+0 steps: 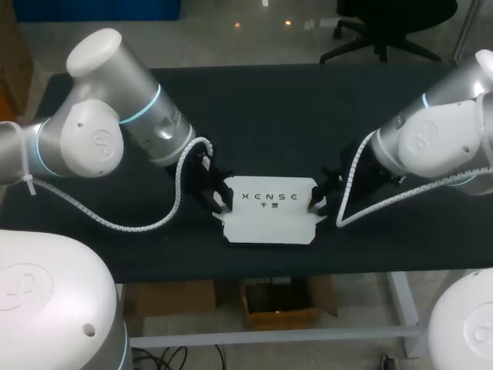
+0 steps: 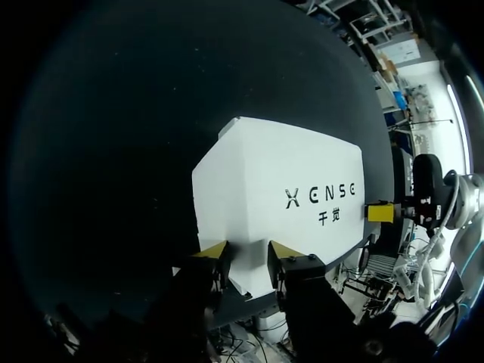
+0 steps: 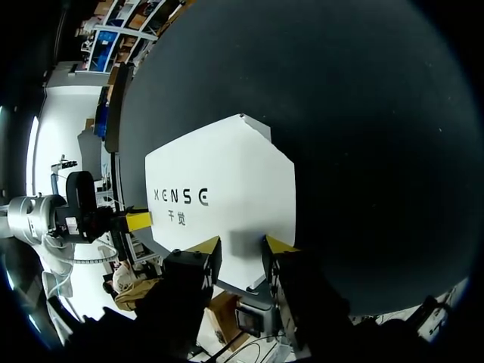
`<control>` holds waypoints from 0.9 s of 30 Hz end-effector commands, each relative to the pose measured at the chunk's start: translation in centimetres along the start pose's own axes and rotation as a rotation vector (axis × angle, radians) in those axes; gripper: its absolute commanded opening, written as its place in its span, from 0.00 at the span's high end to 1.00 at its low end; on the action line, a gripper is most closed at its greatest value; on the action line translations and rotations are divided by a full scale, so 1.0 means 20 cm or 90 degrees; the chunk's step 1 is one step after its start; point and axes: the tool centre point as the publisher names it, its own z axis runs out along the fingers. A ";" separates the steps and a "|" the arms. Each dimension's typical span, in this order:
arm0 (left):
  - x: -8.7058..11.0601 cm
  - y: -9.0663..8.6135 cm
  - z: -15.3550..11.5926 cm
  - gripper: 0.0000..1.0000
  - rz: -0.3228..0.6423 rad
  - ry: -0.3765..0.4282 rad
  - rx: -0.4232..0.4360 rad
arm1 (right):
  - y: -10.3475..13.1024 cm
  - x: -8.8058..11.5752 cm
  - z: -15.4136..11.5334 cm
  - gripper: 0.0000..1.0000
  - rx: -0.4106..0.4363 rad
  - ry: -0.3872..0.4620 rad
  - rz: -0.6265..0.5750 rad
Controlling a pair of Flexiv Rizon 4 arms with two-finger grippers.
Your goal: Assemble the packaging by folding the flat box into shape, placing the metal phone stand inside, and closing the box properly
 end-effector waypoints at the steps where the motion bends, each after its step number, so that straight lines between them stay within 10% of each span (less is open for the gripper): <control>1: 0.00 0.01 0.02 0.64 0.001 -0.003 0.003 | 0.02 -0.03 0.01 0.65 0.006 0.012 -0.002; 27: 0.02 0.07 0.04 0.69 0.026 0.024 0.004 | 0.06 -0.01 0.04 0.66 0.001 0.050 -0.038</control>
